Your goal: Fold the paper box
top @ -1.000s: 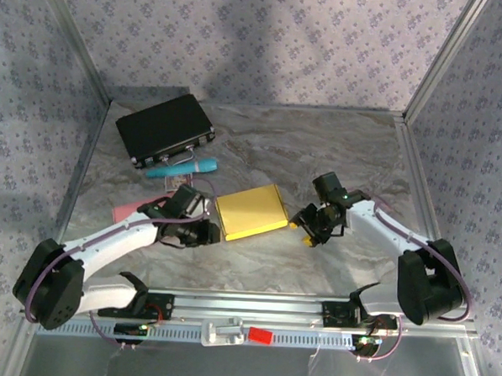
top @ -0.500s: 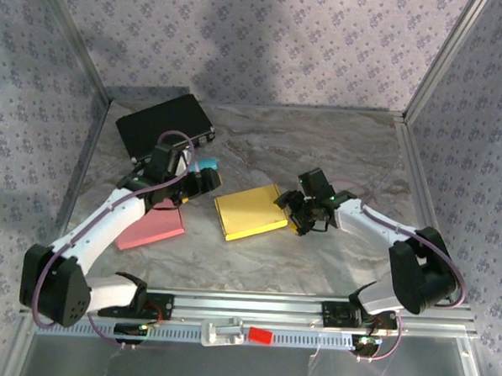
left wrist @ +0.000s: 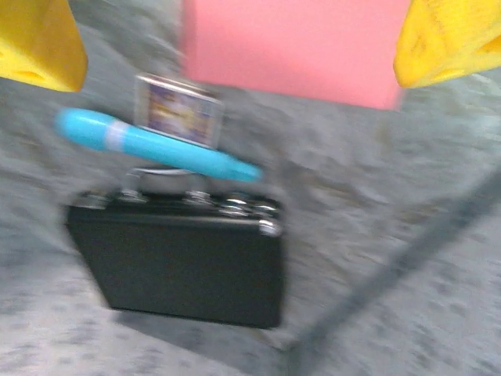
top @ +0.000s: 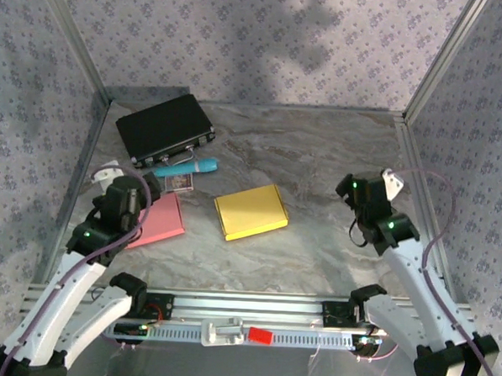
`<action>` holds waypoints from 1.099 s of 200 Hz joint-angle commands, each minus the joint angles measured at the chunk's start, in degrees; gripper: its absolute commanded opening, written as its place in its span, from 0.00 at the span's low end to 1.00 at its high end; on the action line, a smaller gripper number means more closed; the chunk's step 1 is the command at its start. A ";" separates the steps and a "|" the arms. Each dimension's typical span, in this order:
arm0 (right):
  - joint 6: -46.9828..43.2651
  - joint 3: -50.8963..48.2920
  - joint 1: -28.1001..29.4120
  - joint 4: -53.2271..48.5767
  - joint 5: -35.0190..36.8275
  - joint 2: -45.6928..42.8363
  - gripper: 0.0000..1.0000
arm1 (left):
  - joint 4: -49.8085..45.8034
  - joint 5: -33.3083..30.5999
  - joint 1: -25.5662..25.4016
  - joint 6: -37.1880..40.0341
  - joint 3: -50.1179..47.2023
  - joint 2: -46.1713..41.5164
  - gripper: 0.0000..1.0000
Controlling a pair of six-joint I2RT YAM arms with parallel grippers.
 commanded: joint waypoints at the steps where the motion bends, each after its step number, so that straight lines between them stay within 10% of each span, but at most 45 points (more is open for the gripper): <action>1: -14.31 -13.86 -0.05 18.26 13.38 -5.28 0.99 | 5.99 -14.68 0.13 10.24 -6.53 -3.06 1.00; 58: -35.02 -19.89 -6.68 42.09 3.33 7.58 0.99 | 32.33 -1.09 11.21 28.51 -25.99 -10.50 1.00; 96: -38.88 -19.74 -11.57 60.51 -5.98 24.04 0.99 | 48.07 15.81 21.64 31.37 -29.34 6.80 1.00; 162: -43.91 -19.97 -20.02 75.19 -20.41 36.33 0.99 | 68.97 21.44 23.02 31.29 -20.02 36.50 1.00; 220: -43.79 -22.76 -19.36 82.11 -17.94 38.71 0.99 | 91.45 27.03 24.13 30.80 -23.68 49.28 1.00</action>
